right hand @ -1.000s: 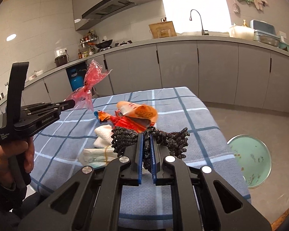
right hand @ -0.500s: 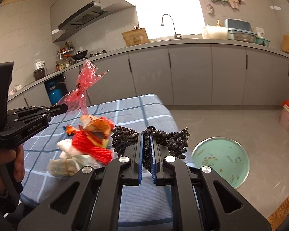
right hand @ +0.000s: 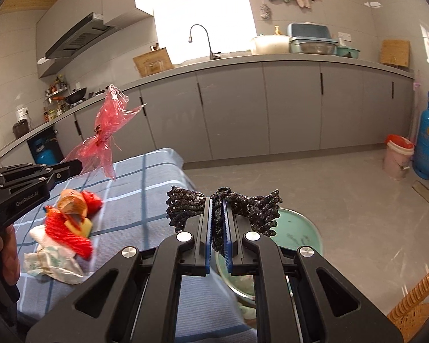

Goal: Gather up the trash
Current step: 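Carry the pink bag and scouring pad over the green basin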

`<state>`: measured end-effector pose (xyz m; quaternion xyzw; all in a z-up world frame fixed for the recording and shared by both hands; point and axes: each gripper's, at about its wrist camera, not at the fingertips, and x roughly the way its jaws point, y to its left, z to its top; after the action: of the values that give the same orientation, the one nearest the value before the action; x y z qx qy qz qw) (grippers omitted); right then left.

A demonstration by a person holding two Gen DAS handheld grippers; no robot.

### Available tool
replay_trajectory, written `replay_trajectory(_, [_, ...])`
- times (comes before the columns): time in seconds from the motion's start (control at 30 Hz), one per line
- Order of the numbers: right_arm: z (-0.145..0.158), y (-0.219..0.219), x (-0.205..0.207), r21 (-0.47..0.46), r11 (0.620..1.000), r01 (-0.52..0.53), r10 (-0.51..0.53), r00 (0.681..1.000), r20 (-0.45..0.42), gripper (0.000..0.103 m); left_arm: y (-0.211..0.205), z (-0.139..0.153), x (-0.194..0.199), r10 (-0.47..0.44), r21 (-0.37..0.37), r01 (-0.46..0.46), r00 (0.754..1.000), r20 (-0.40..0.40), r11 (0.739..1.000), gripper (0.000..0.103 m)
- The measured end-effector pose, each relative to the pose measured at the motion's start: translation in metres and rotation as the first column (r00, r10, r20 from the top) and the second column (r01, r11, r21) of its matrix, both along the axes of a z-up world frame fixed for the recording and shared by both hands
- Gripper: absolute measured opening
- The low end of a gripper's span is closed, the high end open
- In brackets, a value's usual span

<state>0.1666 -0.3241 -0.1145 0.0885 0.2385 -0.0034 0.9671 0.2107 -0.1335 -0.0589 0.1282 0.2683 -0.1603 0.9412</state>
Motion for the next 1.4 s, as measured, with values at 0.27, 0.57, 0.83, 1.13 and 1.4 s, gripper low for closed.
replay_trajectory(0.27, [-0.015,-0.038,0.017,0.004,0.997,0.075,-0.075,0.997,-0.020,0.009,-0.045,-0.010,0.020,-0.056,-0.006,0.056,0.998,-0.035,0.998,0.003])
replay_trajectory(0.57, [-0.037,-0.073,0.039,0.005,0.991,0.131,-0.131,0.990,-0.052,0.009,-0.090,-0.034,0.046,-0.096,-0.004,0.096,0.991,-0.095,0.995,0.003])
replay_trajectory(0.83, [-0.055,-0.088,0.055,0.001,0.987,0.162,-0.161,0.984,-0.080,0.010,-0.125,-0.058,0.062,-0.127,0.010,0.130,0.982,-0.136,0.992,0.003])
replay_trajectory(1.13, [-0.072,-0.100,0.072,-0.013,0.982,0.189,-0.189,0.975,-0.114,0.013,-0.141,-0.083,0.079,-0.147,0.026,0.153,0.973,-0.176,0.988,0.019])
replay_trajectory(1.4, [-0.090,-0.110,0.076,0.007,0.976,0.217,-0.214,0.965,-0.153,0.047,-0.131,-0.090,0.083,-0.121,0.020,0.127,0.977,-0.177,0.992,0.055])
